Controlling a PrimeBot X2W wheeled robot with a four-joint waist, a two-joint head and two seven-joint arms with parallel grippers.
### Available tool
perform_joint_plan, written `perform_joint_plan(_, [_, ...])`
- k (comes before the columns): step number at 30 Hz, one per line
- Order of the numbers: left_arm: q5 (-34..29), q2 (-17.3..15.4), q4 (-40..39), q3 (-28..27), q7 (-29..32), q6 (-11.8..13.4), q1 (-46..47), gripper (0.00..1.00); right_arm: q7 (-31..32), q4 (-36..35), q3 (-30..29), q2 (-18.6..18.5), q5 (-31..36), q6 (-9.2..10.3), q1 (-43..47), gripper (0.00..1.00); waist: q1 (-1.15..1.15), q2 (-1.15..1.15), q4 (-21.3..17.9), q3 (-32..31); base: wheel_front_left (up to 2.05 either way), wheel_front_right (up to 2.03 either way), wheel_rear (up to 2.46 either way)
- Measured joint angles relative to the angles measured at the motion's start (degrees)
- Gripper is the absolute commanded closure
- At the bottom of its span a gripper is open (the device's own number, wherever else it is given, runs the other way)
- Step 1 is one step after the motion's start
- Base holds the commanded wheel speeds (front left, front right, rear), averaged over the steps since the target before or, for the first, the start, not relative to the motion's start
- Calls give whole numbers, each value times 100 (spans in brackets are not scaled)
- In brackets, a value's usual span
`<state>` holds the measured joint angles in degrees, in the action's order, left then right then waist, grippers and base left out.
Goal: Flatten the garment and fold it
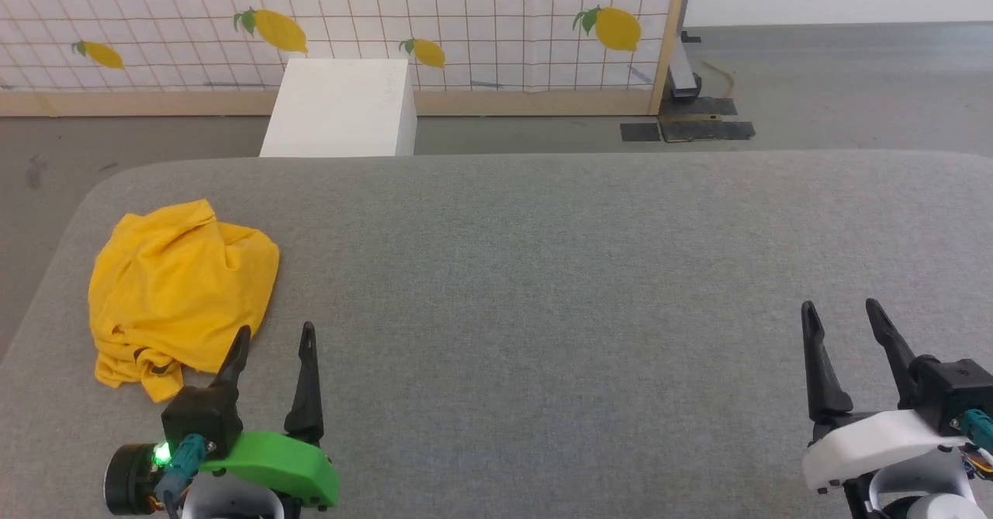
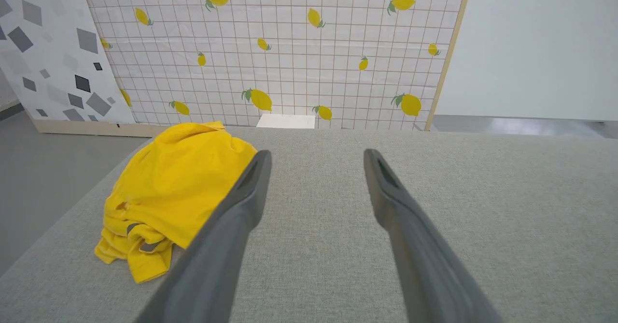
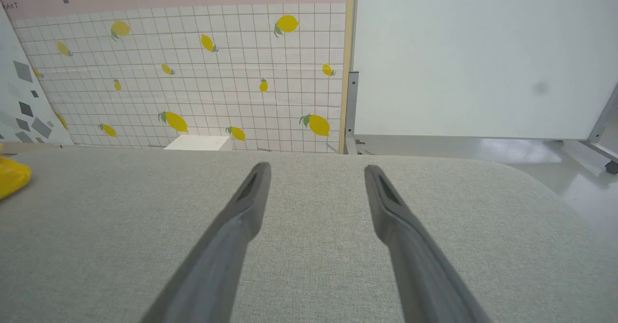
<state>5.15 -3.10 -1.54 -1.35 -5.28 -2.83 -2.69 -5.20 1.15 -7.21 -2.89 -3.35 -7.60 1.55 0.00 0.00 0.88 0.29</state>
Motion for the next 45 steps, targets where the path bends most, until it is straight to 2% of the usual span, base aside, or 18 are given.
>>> perform_joint_plan(24, [334, 0, -55, -156, -285, -118, -82, 0, -291, 36, -133, 0, -26, 0, 71, 0, 0, 0, 614, 53, 0, 0, 0])
perform_joint_plan(45, [504, 0, -86, -226, -543, -171, -268, 0, -542, 163, -83, 1, -52, 0, 142, 0, 0, 0, 1406, 18, 0, 0, 0])
